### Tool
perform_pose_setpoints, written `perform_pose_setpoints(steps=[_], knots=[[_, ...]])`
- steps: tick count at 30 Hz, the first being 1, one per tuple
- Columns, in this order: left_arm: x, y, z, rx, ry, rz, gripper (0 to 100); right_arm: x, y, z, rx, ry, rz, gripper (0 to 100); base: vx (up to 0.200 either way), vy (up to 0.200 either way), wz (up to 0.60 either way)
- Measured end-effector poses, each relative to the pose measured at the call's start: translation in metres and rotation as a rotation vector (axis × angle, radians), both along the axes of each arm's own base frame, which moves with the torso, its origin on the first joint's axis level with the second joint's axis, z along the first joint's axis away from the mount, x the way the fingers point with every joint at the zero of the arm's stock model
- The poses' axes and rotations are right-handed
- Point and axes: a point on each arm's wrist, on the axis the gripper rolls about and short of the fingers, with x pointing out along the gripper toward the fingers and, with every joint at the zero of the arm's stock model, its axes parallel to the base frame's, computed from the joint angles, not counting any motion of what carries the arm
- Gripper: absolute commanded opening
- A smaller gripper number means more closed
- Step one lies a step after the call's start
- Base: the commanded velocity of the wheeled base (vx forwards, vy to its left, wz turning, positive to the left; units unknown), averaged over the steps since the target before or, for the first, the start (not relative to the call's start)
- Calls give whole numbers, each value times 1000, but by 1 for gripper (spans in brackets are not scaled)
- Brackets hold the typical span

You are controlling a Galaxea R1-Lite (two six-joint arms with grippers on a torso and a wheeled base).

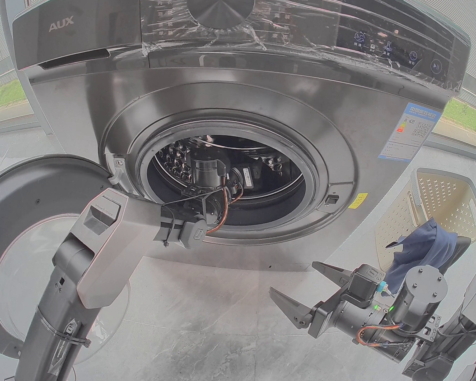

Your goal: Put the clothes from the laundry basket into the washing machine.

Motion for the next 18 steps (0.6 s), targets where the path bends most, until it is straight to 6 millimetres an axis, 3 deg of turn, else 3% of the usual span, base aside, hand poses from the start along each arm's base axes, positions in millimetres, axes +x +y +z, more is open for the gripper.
perform_pose_setpoints(steps=[8,18], knots=[[-33,-1,-15,44,121,-48,100,1,-1,0,0,0,-4,100,0,0,0],[-116,5,-16,107,206,-217,100,1,-2,-1,-4,4,-7,100,0,0,0]])
